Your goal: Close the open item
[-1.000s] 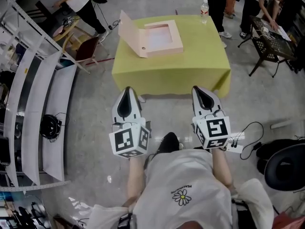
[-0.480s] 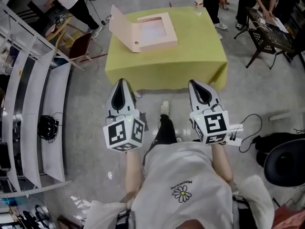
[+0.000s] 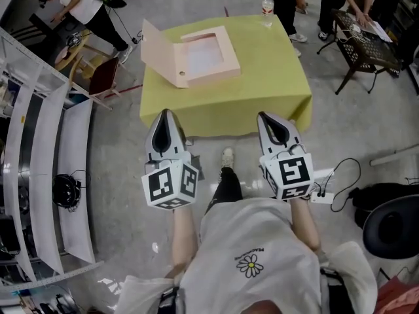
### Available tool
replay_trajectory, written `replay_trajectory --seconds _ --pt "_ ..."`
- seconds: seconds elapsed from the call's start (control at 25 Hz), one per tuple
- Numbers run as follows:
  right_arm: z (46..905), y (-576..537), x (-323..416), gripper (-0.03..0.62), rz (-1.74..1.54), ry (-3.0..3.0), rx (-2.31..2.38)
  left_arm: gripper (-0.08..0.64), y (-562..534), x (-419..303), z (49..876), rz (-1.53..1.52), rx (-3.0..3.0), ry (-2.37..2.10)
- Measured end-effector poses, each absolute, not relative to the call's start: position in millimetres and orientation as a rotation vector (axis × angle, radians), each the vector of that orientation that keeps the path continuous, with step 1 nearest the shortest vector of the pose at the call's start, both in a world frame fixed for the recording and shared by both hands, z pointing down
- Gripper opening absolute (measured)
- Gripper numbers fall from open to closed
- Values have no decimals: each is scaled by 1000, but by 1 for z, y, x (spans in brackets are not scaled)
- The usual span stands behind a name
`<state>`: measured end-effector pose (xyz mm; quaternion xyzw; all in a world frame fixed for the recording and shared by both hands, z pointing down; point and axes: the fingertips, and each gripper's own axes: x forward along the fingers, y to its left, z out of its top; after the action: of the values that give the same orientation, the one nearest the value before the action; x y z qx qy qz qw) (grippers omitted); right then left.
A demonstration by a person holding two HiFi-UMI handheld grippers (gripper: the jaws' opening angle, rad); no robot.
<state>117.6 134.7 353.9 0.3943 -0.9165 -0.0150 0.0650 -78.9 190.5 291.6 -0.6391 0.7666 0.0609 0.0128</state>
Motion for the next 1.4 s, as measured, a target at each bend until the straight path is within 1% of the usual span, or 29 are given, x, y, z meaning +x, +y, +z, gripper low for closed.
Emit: replay_trajectory --seconds 0.32,0.76,1.0,1.16,1.4 --pt "356 56 81 12 -31 -2739 1217 12 111 -120 296 228 -1985 2396" --pt "323 -82 1 12 -51 -2729 1259 12 -25 -184 271 278 -2030 2357" --pt "320 -132 -50 12 -147 -2737 1207 11 -91 -209 284 242 -2072 2315" --pt "322 -155 -51 12 -143 -2680 1274 12 -126 -222 293 232 -2064 2358" --pt "320 -192 -41 12 -103 -2659 1360 12 -150 -216 291 187 -2049 2353"
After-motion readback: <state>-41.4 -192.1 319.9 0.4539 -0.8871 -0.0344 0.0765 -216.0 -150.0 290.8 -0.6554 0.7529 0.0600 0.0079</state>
